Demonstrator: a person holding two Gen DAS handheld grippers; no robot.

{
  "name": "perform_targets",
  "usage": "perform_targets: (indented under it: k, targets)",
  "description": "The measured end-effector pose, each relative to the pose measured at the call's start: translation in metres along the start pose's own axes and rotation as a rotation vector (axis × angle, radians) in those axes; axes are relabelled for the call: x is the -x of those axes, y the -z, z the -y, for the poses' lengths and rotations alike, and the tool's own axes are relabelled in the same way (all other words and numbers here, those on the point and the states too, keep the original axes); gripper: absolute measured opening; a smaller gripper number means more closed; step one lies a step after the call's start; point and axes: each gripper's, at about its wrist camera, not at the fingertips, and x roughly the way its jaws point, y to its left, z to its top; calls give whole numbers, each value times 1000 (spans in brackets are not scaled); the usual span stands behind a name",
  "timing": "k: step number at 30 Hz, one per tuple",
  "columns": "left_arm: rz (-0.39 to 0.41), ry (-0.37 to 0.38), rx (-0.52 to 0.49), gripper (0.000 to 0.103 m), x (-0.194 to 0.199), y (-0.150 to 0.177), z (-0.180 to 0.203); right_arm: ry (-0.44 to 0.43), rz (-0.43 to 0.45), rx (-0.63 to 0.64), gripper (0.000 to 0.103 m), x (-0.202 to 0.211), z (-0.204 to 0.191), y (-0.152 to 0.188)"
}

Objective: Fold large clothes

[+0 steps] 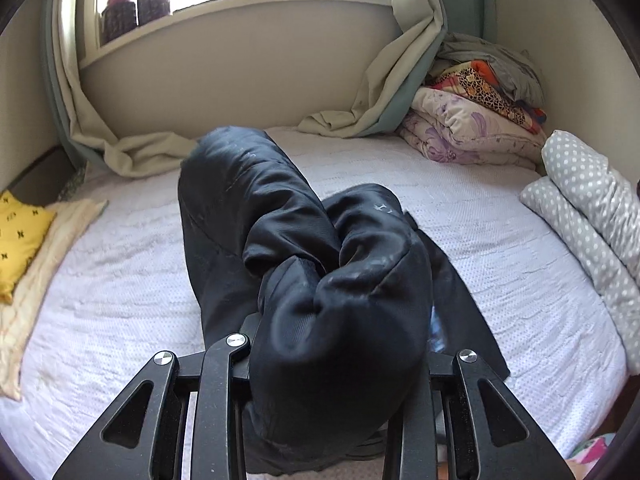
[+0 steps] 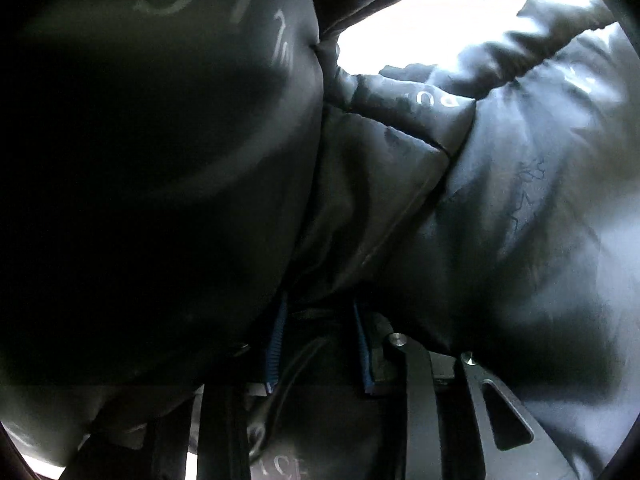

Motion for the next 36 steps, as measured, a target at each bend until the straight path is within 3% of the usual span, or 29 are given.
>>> perform_targets:
  k: [3, 5, 7, 10, 11, 12, 14, 15, 21, 24, 26, 30, 33, 36]
  targets:
    - [-1, 15, 35, 35, 0, -4, -7, -1, -71, -59, 25, 21, 10, -14]
    - [-5, 17, 33, 35, -1, -3, -9, -67, -96, -160, 38, 47, 28, -19]
    - [-7, 17, 31, 35, -2, -1, -8, -122, -57, -248, 57, 81, 51, -21]
    - [1, 17, 1, 35, 0, 4, 2, -105, 84, -327, 69, 134, 86, -25]
    - [7, 13, -29, 35, 1, 6, 10, -166, 138, -387, 74, 146, 100, -25]
    - [10, 10, -54, 36, 2, 8, 17, -279, 181, -462, 82, 153, 116, -25]
    - [14, 7, -102, 36, 2, 13, 31, -566, 200, -582, 91, 152, 141, -30]
    - [15, 6, -127, 36, 2, 15, 39, -648, 194, -600, 94, 148, 145, -35]
    - [21, -28, -329, 37, -3, 39, 85, -643, 141, -508, 95, 125, 140, -70]
    - [21, -34, -409, 38, -8, 48, 100, -558, 145, -429, 94, 130, 137, -81]
    - [23, -34, -451, 39, -11, 51, 109, -485, 141, -375, 88, 129, 127, -83]
    - [23, -27, -497, 41, -18, 55, 121, -359, 122, -343, 43, 125, 114, -68]
    - [30, -15, -523, 41, -20, 56, 133, -303, 131, -351, 32, 130, 113, -55]
    - [39, -5, -554, 43, -22, 58, 148, -235, 144, -328, 29, 140, 114, -48]
